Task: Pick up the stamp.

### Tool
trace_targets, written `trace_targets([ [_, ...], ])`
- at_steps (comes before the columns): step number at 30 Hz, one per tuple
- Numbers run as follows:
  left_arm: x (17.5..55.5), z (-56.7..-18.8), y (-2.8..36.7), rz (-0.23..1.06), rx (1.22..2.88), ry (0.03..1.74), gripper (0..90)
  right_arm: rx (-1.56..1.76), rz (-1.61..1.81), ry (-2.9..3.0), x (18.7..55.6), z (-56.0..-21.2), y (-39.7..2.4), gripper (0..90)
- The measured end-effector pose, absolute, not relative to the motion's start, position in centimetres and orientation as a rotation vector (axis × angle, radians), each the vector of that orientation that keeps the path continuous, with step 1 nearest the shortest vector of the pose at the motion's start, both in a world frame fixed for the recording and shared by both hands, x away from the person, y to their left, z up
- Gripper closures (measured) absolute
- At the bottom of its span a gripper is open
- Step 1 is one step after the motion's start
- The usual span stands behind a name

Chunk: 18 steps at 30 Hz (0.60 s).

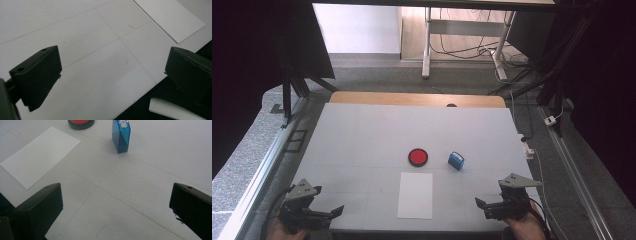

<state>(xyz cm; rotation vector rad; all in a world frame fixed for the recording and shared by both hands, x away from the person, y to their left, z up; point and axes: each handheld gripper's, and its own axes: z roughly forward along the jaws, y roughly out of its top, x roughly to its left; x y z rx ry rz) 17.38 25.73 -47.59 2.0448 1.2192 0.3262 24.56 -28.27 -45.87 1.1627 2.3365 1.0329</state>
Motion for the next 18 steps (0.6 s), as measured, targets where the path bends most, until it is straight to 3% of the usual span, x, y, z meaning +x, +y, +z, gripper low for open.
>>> trace_targets([
  [18, 17.46, -47.62, 25.73, 0.317, 2.044, 1.229, 1.1, 1.091, 1.096, 2.363, 24.66, -45.42, -27.71, 0.0],
])
